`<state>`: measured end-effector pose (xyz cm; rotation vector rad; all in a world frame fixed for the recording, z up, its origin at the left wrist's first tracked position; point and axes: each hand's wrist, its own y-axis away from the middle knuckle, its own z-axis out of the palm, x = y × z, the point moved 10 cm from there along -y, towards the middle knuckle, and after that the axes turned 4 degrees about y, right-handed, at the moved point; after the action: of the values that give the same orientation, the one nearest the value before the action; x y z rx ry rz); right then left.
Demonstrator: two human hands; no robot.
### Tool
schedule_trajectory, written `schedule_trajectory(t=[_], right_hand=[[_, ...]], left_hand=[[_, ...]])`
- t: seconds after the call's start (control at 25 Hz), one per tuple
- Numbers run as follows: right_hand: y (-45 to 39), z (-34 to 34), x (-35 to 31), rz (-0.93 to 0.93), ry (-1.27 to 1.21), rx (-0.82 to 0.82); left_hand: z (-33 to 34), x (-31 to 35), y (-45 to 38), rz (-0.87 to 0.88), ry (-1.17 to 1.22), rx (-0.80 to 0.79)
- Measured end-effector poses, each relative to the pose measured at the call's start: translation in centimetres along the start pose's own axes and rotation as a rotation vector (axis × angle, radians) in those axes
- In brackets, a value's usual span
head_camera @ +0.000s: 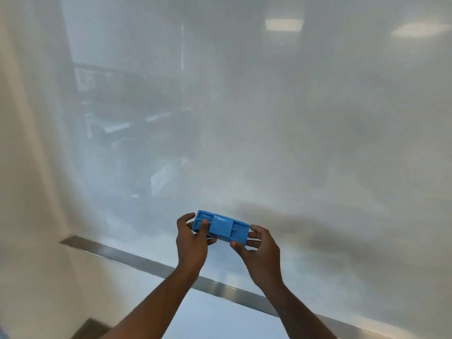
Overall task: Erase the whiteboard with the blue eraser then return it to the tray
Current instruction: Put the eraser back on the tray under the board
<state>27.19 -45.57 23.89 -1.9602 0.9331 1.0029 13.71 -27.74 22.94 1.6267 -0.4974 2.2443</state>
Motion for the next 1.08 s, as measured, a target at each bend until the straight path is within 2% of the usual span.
schedule_trajectory(t=[0.2, 0.32, 0.4, 0.52, 0.68, 0.8, 1.08], right_hand=[[2.5, 7.6, 1.2, 0.179, -0.123, -0.138], [3.3, 12.6, 2.3, 0.307, -0.151, -0.202], [3.2, 16.1, 3.4, 0.368, -0.162, -0.23], [2.8, 20.3, 5.5, 0.449, -0.102, -0.221], [2.7, 27.4, 8.6, 0.511, -0.012, -0.311], [2.5, 31.6, 11.6, 0.574, 0.01, -0.325], [2.0, 35.9, 17.1, 0.721, 0.023, -0.258]], left_hand=[[-7.8, -2.5, -0.5, -0.069, -0.145, 0.143], [-12.0, -4.8, -3.4, -0.109, -0.235, 0.144], [-15.0, -7.4, -6.0, -0.21, -0.233, 0.133], [-18.4, -11.3, -9.2, -0.328, -0.358, 0.059], [-21.7, -16.2, -12.4, -0.409, -0.535, -0.069], [-22.9, -19.8, -15.2, -0.414, -0.663, -0.178], [-22.7, -26.7, -18.3, -0.415, -0.899, -0.369]])
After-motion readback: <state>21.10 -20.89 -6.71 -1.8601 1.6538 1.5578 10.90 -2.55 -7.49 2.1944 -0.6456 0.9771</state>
